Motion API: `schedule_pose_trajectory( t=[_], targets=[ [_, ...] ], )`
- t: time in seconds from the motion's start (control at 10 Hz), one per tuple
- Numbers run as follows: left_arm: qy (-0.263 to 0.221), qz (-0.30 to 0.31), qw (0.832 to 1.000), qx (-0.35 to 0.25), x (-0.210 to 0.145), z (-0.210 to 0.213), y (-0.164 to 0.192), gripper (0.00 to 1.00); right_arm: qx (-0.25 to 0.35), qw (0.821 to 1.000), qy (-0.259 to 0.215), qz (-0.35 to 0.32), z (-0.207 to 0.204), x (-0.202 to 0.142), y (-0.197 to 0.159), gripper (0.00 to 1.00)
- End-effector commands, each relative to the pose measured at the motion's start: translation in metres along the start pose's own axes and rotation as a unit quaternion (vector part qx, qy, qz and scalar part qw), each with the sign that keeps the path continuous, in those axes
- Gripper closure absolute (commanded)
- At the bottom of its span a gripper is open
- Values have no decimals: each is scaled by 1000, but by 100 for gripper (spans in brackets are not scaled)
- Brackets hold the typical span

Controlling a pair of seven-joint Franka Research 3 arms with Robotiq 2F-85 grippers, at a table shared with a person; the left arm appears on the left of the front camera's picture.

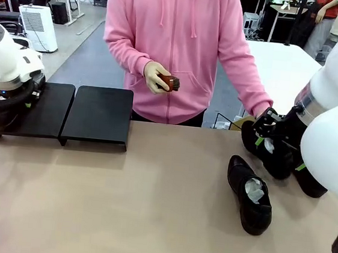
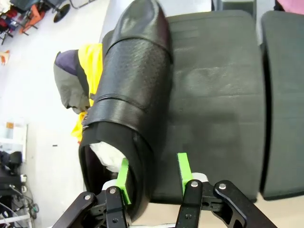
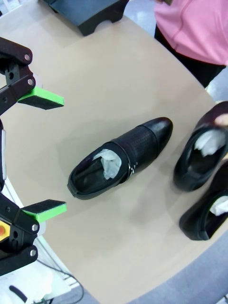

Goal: Organize the shoes by placing them on the stand.
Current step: Pick up one Shoe and place it in the middle of the table.

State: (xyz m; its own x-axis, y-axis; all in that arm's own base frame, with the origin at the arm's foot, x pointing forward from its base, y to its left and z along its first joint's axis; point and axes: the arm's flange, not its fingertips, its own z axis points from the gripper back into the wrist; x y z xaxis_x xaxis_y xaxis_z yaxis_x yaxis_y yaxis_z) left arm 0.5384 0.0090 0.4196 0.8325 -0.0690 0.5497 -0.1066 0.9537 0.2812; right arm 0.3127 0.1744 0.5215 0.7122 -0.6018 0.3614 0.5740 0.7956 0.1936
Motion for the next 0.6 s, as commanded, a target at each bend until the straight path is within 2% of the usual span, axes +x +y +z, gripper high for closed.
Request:
schedule_pose_trajectory(
  t=[0.0, 0.2, 0.4, 0.5],
  targets=[
    [-19, -1, 1000, -23, -3, 54, -1, 51, 11, 1000, 6, 4, 1, 2, 4, 0],
    [23, 42, 998, -42, -12, 101, 6, 51, 11, 1000, 6, 4, 1, 2, 4, 0],
    [58, 38, 992, -107, -36, 139, 10, 51, 11, 1000, 6, 4, 1, 2, 4, 0],
    [49, 31, 990, -129, -44, 150, 13, 51, 11, 1000, 6, 4, 1, 2, 4, 0]
  ],
)
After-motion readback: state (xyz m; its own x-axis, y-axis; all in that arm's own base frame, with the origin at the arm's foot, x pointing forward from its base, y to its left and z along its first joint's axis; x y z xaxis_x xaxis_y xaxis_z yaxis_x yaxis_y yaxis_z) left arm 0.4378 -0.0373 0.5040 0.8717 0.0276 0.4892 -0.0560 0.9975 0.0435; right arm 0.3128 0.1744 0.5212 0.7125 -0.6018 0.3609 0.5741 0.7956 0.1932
